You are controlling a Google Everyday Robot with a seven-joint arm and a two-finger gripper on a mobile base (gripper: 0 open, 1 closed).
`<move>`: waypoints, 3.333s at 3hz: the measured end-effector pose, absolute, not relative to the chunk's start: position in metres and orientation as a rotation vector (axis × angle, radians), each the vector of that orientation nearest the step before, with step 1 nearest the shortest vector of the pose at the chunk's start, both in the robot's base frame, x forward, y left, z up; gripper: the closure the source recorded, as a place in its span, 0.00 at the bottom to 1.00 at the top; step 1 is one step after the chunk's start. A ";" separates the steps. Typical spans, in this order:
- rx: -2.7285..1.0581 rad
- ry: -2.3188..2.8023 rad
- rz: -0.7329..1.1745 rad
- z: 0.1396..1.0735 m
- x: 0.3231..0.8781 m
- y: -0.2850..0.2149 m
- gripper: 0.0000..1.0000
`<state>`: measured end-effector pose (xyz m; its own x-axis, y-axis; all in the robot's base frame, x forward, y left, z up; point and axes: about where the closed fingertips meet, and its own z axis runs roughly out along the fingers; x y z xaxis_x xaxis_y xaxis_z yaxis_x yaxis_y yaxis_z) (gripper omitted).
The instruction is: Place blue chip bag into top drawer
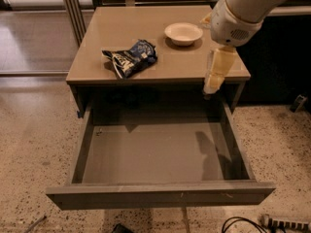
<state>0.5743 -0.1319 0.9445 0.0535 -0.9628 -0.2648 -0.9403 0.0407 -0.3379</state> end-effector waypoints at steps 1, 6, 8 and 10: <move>-1.965 1.854 -0.058 0.921 0.617 -0.097 0.00; -2.157 1.486 0.025 0.888 0.742 0.001 0.00; -2.351 1.404 0.100 0.843 0.766 0.060 0.00; -2.353 1.405 0.100 0.843 0.767 0.061 0.42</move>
Offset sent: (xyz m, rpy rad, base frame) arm 0.0374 0.0291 -0.0196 -0.0035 -0.0024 0.0426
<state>0.7673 0.0609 0.8425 0.4932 -0.8305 -0.2589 -0.8587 -0.4172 -0.2976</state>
